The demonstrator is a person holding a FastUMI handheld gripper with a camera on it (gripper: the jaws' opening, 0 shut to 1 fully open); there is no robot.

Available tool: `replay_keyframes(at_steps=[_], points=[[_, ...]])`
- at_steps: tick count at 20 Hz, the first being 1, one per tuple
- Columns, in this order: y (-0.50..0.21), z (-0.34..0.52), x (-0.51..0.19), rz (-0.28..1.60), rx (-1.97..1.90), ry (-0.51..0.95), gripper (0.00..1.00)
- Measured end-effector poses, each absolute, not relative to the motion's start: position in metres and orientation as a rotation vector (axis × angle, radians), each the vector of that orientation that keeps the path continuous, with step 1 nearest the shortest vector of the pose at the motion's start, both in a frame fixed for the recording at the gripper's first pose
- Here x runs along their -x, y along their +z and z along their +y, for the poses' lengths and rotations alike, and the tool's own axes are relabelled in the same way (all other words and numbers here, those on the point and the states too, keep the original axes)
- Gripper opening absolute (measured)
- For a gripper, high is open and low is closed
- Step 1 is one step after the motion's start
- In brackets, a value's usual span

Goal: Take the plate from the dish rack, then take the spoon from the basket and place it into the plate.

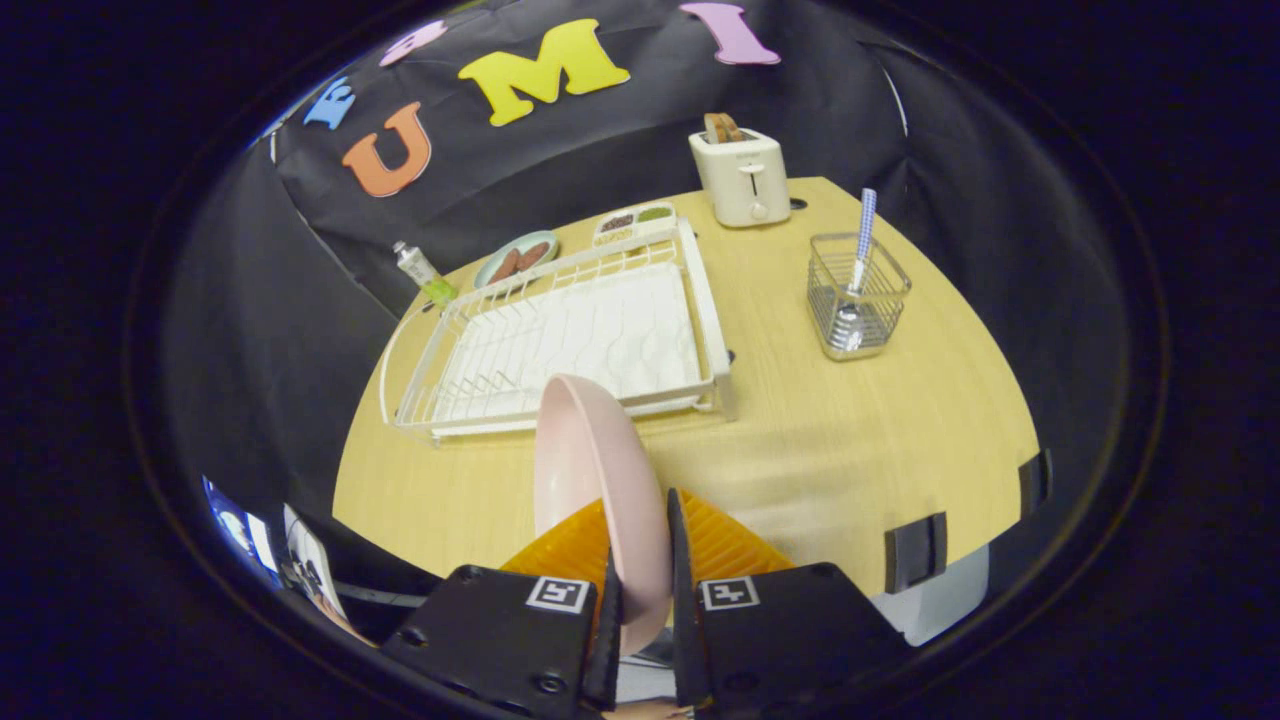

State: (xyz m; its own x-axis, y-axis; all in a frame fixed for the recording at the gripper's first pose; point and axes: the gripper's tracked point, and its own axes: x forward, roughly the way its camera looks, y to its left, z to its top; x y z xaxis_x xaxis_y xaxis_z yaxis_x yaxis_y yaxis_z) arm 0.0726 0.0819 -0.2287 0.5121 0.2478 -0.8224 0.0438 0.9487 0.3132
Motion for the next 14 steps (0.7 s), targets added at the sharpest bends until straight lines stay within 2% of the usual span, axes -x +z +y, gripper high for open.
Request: replay_keyframes(at_steps=[5, 14], points=[[-0.248, 0.078, -0.075, 1.025, -0.379, 0.098, 0.27], [-0.255, 0.065, -0.087, 0.942, -0.272, 0.087, 0.30]])
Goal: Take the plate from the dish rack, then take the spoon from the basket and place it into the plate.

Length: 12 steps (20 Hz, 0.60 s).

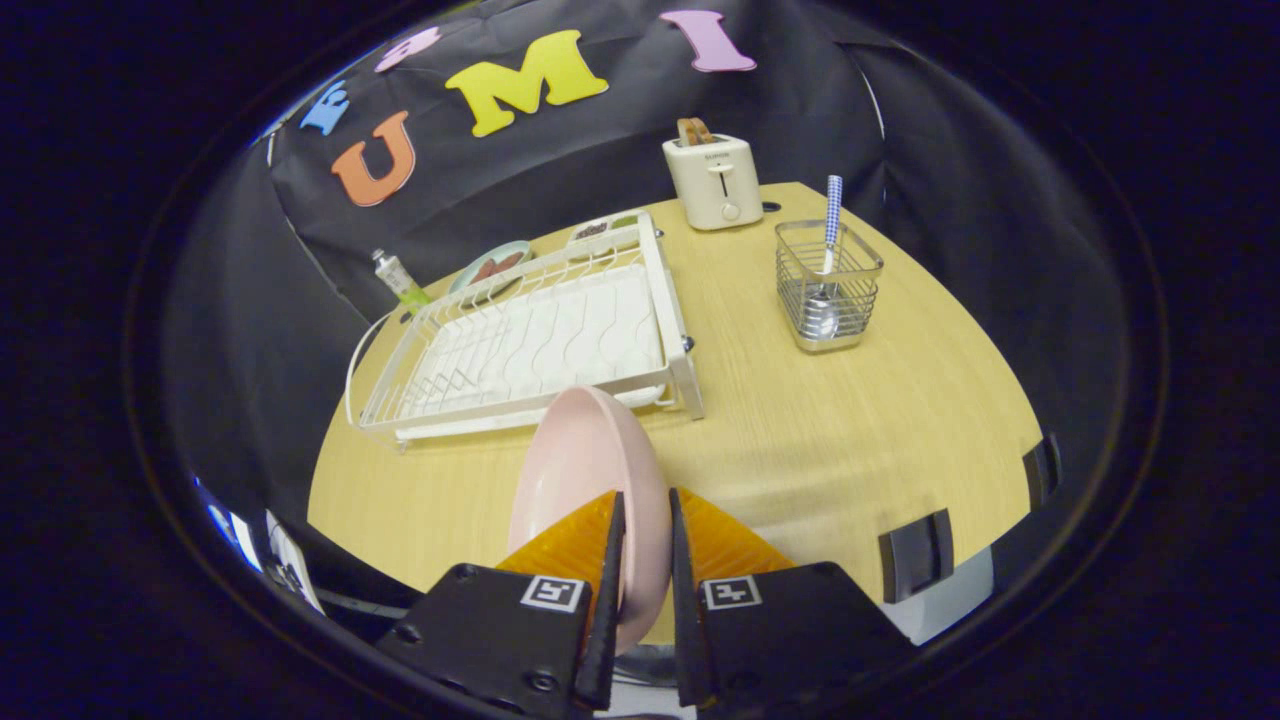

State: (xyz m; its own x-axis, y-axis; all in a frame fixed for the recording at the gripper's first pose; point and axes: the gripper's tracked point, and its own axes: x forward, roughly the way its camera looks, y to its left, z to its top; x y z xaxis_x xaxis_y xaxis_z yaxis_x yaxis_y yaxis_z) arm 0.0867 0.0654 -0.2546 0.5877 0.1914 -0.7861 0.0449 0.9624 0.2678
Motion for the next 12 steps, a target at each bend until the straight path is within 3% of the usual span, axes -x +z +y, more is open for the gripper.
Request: replay_keyframes(at_steps=[4, 6, 8, 11, 12], points=[[-0.261, 0.055, -0.091, 0.927, -0.294, 0.087, 0.33], [-0.257, 0.046, -0.096, 0.887, -0.302, 0.081, 0.41], [-0.250, 0.038, -0.101, 0.843, -0.282, 0.083, 0.53], [-0.237, 0.023, -0.112, 0.748, -0.175, 0.084, 0.85], [-0.233, 0.015, -0.117, 0.712, -0.138, 0.067, 0.88]])
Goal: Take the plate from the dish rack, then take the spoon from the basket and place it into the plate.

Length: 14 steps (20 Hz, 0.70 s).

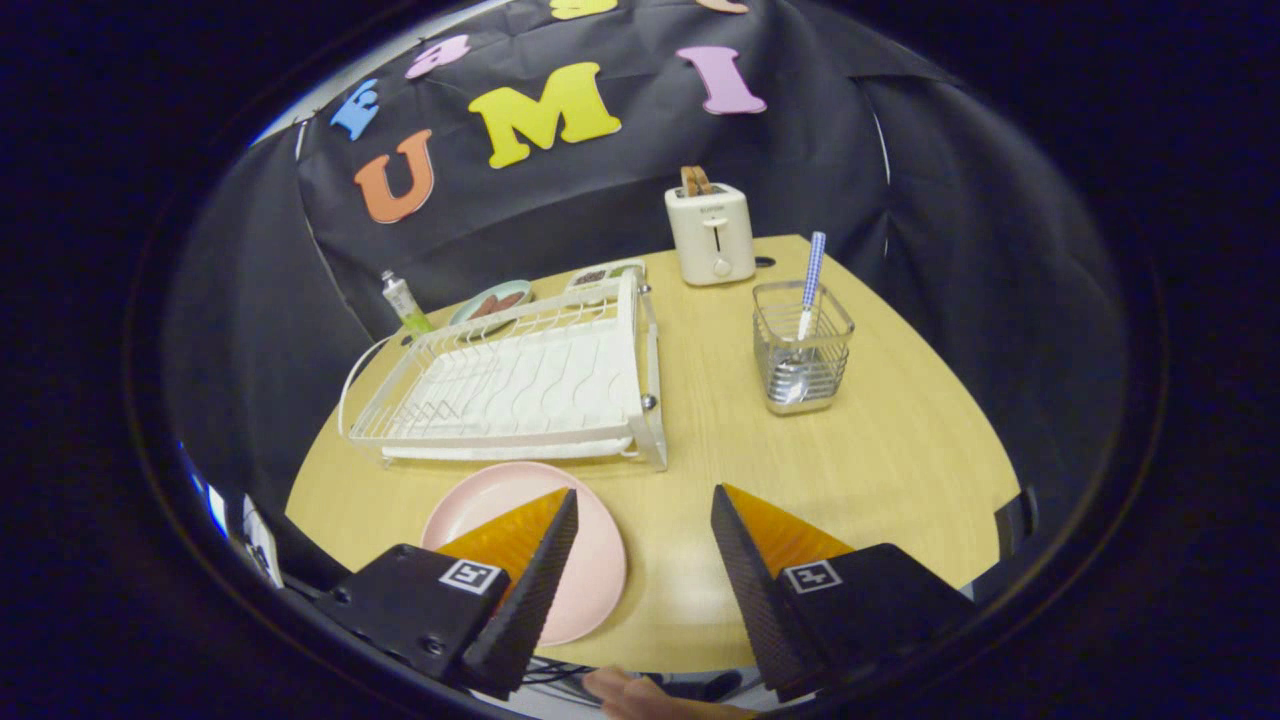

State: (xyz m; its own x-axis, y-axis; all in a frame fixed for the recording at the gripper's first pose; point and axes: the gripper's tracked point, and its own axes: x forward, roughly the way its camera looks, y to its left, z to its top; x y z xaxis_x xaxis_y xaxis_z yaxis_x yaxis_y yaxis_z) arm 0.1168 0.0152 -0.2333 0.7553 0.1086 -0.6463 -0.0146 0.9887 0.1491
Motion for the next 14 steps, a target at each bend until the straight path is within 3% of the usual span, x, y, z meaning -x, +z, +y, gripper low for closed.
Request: replay_keyframes(at_steps=[2, 5, 14], points=[[-0.228, 0.004, -0.126, 0.661, -0.099, 0.047, 0.98], [-0.226, -0.002, -0.139, 0.638, -0.101, 0.105, 0.98], [-0.214, -0.084, -0.218, 0.426, -0.092, 0.012, 1.00]])
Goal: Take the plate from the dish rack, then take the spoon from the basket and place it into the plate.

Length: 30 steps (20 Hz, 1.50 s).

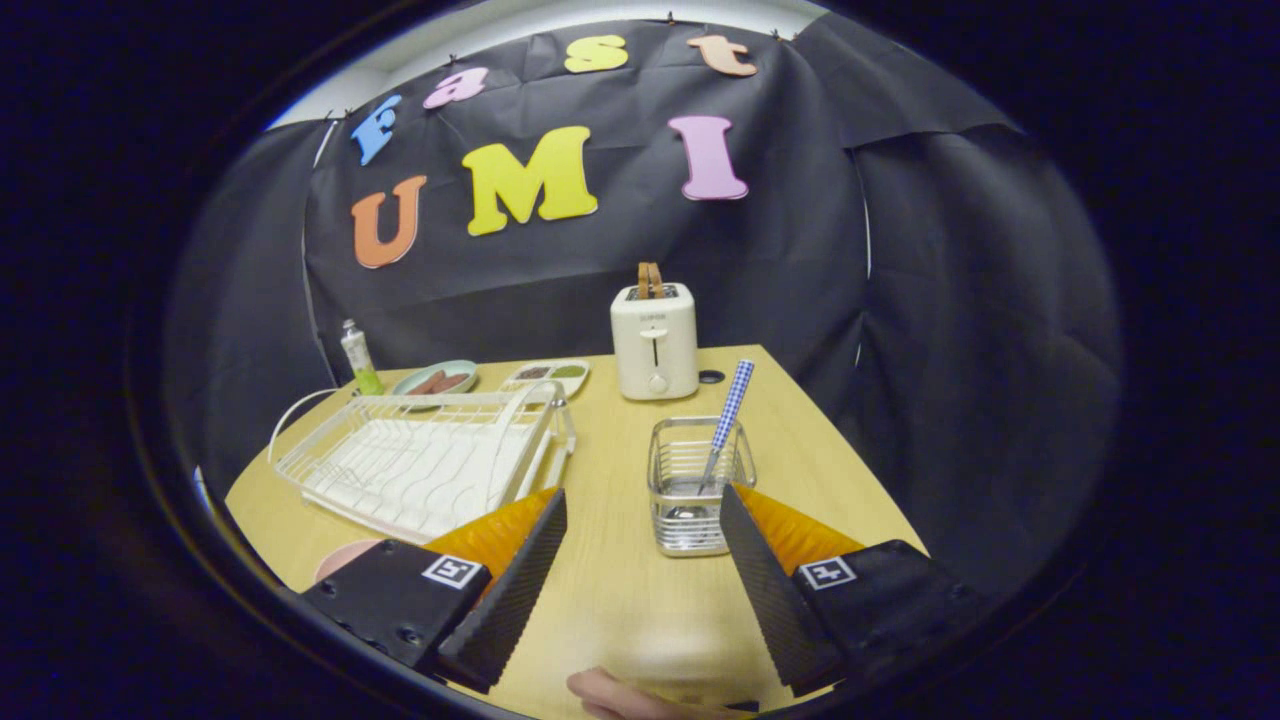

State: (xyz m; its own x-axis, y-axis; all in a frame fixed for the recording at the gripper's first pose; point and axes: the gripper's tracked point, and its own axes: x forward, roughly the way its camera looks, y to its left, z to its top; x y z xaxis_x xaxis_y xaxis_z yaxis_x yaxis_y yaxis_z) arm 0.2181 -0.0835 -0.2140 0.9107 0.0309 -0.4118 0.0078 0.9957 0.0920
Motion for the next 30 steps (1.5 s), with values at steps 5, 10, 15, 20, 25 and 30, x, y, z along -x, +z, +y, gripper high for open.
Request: replay_keyframes(at_steps=[5, 10, 15, 20, 25, 30], points=[[-0.211, -0.106, -0.275, 0.364, -0.092, -0.011, 0.99], [-0.213, -0.120, -0.321, 0.366, -0.137, -0.019, 0.95], [-0.227, -0.129, -0.347, 0.423, -0.199, -0.041, 0.70], [-0.234, -0.124, -0.354, 0.446, -0.186, -0.023, 0.26], [-0.208, -0.126, -0.341, 0.384, -0.167, -0.053, 0.17], [-0.167, -0.125, -0.330, 0.263, -0.112, -0.075, 0.17]])
